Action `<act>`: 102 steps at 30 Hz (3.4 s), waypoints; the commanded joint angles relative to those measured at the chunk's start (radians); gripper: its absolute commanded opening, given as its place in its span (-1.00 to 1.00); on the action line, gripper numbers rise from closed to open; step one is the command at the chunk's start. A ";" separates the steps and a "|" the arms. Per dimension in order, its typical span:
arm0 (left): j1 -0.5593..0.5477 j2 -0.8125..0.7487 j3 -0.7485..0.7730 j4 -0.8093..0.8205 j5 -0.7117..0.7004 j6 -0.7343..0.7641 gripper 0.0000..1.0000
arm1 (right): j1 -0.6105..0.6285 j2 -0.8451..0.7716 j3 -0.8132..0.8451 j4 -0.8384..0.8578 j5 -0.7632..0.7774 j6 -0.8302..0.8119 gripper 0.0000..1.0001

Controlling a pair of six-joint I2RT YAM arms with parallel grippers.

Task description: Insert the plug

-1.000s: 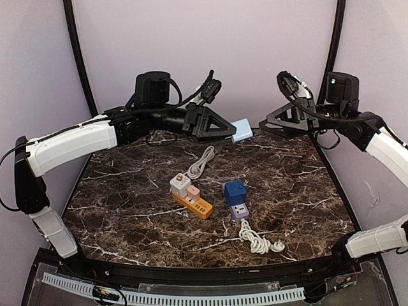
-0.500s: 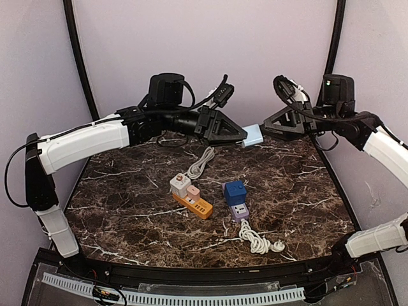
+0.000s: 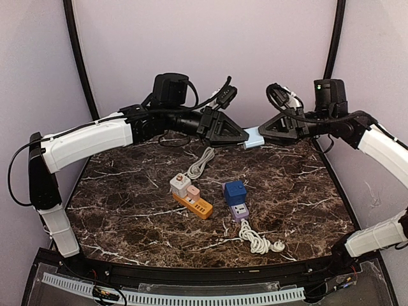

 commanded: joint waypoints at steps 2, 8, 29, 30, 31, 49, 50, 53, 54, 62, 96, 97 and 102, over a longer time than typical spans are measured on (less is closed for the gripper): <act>-0.005 -0.002 0.031 0.005 0.025 0.015 -0.99 | 0.006 0.007 0.026 -0.029 0.021 -0.041 0.07; -0.005 0.007 0.038 0.004 0.027 0.017 -0.98 | 0.007 0.010 0.020 -0.030 -0.012 -0.044 -0.04; -0.005 0.037 0.055 0.007 0.021 0.026 -0.98 | 0.015 0.025 0.007 -0.045 -0.047 -0.052 -0.22; -0.005 0.037 0.055 0.007 0.020 0.028 -0.99 | 0.015 0.024 0.007 -0.045 -0.044 -0.053 -0.22; -0.005 0.038 0.055 0.005 0.017 0.029 -0.98 | 0.015 0.024 0.009 -0.045 -0.042 -0.054 -0.23; 0.001 0.040 0.046 -0.008 -0.031 0.041 -0.98 | 0.016 0.013 0.000 -0.026 -0.033 -0.051 -0.31; 0.000 0.040 0.045 -0.009 -0.035 0.042 -0.98 | 0.016 0.012 0.000 -0.025 -0.032 -0.051 -0.33; 0.000 0.040 0.044 -0.012 -0.041 0.043 -0.98 | 0.017 0.009 -0.003 -0.021 -0.030 -0.047 -0.36; 0.000 0.039 0.044 -0.012 -0.044 0.044 -0.98 | 0.017 0.007 -0.003 -0.017 -0.031 -0.044 -0.37; 0.000 0.030 0.026 -0.002 -0.077 0.044 -0.98 | 0.016 -0.003 -0.018 0.027 -0.025 -0.008 -0.89; 0.044 -0.297 -0.259 -0.294 -0.537 0.256 0.97 | 0.038 -0.003 0.032 -0.482 0.361 -0.279 -1.00; 0.044 -0.304 -0.269 -0.312 -0.560 0.261 0.97 | 0.046 0.003 0.033 -0.498 0.379 -0.285 -1.00; 0.045 -0.362 -0.308 -0.355 -0.720 0.275 0.97 | 0.096 0.034 0.031 -0.541 0.454 -0.292 -1.00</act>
